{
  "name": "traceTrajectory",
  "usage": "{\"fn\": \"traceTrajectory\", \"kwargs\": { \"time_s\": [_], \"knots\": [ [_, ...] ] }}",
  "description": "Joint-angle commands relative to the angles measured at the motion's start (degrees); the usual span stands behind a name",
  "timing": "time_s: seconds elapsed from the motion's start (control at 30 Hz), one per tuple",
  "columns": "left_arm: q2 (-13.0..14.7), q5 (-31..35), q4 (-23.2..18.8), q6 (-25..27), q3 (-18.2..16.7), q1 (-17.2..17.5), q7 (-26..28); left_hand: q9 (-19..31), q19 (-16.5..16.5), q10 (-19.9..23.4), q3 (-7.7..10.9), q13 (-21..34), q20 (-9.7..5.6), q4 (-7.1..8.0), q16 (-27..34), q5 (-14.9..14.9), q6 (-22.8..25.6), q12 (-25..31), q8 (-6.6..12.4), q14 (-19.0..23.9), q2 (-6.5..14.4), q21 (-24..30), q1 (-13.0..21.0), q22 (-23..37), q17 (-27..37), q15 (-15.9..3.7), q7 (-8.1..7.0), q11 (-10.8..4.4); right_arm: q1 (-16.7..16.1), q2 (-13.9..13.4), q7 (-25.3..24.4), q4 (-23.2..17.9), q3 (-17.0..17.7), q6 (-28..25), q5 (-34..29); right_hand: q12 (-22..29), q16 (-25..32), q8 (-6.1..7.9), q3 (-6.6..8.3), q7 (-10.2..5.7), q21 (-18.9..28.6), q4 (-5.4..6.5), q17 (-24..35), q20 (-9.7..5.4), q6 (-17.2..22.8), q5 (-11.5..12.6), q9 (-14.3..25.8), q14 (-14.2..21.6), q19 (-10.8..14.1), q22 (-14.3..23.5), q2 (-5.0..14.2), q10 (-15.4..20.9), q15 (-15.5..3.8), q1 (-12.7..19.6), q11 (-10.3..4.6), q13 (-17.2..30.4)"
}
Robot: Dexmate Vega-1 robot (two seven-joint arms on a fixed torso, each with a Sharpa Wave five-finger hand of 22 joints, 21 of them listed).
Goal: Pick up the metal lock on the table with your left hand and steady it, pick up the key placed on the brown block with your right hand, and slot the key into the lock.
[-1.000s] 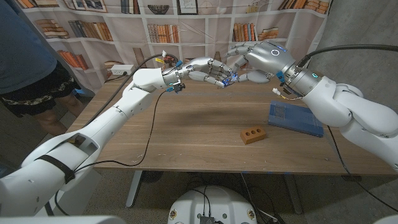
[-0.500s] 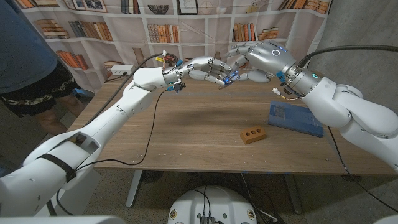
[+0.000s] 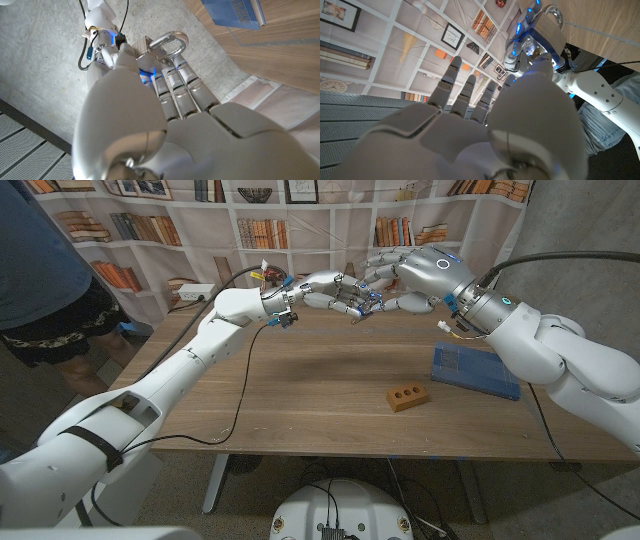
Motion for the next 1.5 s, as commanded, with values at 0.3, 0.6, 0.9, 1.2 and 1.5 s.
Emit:
{"fn": "traceTrajectory", "kwargs": {
  "time_s": [0.3, 0.6, 0.9, 1.2, 1.5],
  "knots": [
    [1.88, -0.85, -0.36, -0.18, -1.60, 0.76, -0.09, 0.05, -0.23, 0.00, 0.19, 0.07, -0.47, 0.02, 0.12, 0.11, -0.27, 0.40, 0.09, -0.28, 0.05, -0.20, -0.35, -0.01, 0.16, -4.32, 0.19, -0.14, -0.96, 0.99, 2.36, -2.17, 0.27, -2.88, 1.37, 0.01, -0.20, -0.17, -2.77, 0.21, -1.02, 3.87, -0.10, 2.10, -4.75, -0.22, 0.26, -3.99, -2.32, -0.01, -2.27, -2.36, 0.27, -9.45, 2.30, 0.16],
    [2.87, -1.71, -0.21, -0.97, -2.50, 1.21, -0.97, 0.05, -0.39, -0.12, 0.24, 0.07, -0.42, 0.04, 0.10, 0.12, -0.43, 0.39, 0.08, -0.42, 0.09, -0.28, -0.37, 0.01, 0.17, -4.32, 0.13, -0.18, -1.46, 3.94, 0.47, -2.87, -1.74, -6.15, 1.01, 0.19, 0.02, -0.33, -3.25, 0.21, -0.95, 4.70, -0.11, 2.05, -6.55, 0.47, 0.28, -4.18, -2.51, -0.01, -2.90, -2.74, 0.52, -12.59, 2.66, 0.16],
    [3.31, -2.77, 0.20, -1.58, -3.05, 1.36, -2.39, 0.04, -0.55, -0.29, 0.26, 0.07, -0.39, 0.04, 0.07, 0.12, -0.53, 0.37, 0.09, -0.55, 0.07, -0.36, -0.39, 0.01, 0.16, -4.35, 0.18, -0.12, -0.67, 5.11, -1.24, -3.37, -4.86, -8.86, -1.31, 0.37, 0.15, -0.20, -3.30, 0.15, -0.93, 4.91, -0.12, 2.08, -6.86, 0.76, 0.30, -4.06, -2.63, -0.01, -3.03, -2.65, 0.56, -13.87, 2.91, 0.16],
    [3.89, -1.23, -1.27, -2.13, -3.16, 2.05, -0.95, 0.04, -0.60, -0.24, 0.31, 0.06, -0.39, 0.04, 0.10, 0.12, -0.47, 0.43, 0.16, -0.56, 0.08, -0.38, -0.40, 0.02, 0.16, -4.26, 0.12, -0.21, -0.92, 4.05, -3.27, -2.31, -4.62, -8.11, -0.45, 0.57, 0.28, -0.04, -3.27, 0.10, -0.93, 5.01, -0.13, 2.10, -6.91, 1.01, 0.32, -3.83, -2.76, 0.00, -3.06, -2.40, 0.57, -14.92, 2.93, 0.16],
    [2.86, -0.96, -0.69, -2.46, -2.55, 1.86, -0.52, 0.03, -0.55, 0.00, 0.33, 0.05, -0.55, 0.08, 0.21, 0.11, -0.36, 0.54, 0.25, -0.31, 0.07, -0.38, -0.48, 0.03, 0.15, -4.41, 0.21, -0.22, -2.18, 3.26, -3.57, -2.48, -3.74, -8.57, -0.31, 0.76, 0.42, 0.13, -3.15, 0.04, -0.82, 5.06, -0.13, 2.12, -6.83, 1.22, 0.34, -3.49, -2.62, 0.01, -2.91, -2.12, 0.55, -15.78, 2.90, 0.15]
  ]
}}
